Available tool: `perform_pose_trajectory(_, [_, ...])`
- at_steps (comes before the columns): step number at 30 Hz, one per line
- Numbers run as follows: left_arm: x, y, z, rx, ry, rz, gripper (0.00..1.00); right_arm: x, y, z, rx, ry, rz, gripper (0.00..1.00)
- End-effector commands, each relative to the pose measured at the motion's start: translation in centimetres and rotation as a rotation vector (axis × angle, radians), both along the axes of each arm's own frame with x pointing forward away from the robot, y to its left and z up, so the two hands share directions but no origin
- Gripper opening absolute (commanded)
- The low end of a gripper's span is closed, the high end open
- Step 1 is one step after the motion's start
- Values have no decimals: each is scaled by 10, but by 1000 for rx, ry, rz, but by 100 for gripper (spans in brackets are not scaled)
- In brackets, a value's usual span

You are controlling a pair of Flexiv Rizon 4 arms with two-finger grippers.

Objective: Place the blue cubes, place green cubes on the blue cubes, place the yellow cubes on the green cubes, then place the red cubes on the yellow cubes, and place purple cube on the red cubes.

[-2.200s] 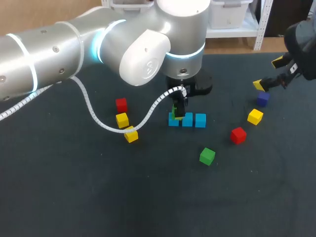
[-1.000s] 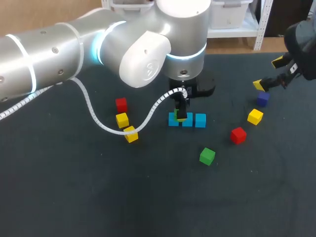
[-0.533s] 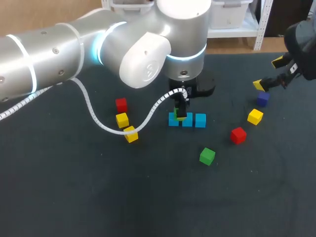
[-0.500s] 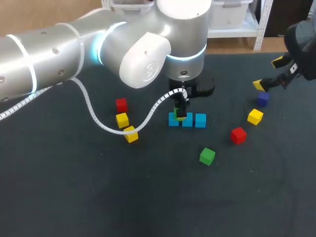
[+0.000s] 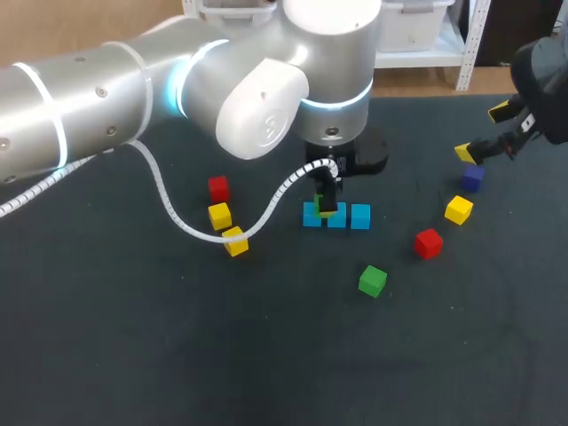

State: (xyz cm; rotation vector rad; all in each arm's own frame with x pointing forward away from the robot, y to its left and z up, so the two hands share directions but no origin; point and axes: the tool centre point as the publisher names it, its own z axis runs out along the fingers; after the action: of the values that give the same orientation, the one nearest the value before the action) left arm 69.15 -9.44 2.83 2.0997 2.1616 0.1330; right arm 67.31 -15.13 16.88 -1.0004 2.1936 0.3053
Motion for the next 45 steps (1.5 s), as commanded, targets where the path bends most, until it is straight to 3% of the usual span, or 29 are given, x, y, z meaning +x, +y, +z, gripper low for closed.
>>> perform_pose_trajectory(1, [3,0,-2,4,0,2,37,-1,0,0,-1,-4,-4,100])
perform_pose_trajectory(38, [6,1,-6,12,-1,12,42,-1,0,0,-1,-4,-4,100])
perform_pose_trajectory(40, [5,2,-5,11,1,11,47,-1,0,0,-1,-4,-4,100])
perform_pose_trajectory(41, [5,2,-4,9,2,11,61,-1,0,0,-1,-4,-4,100])
perform_pose_trajectory(42, [5,2,-4,8,3,12,85,-1,0,0,-1,-4,-4,100])
perform_pose_trajectory(43, [5,2,-4,7,8,17,100,-1,0,0,-1,-4,-4,100])
perform_pose_trajectory(45, [4,2,-4,1,25,25,100,-1,0,0,-1,-4,-4,100])
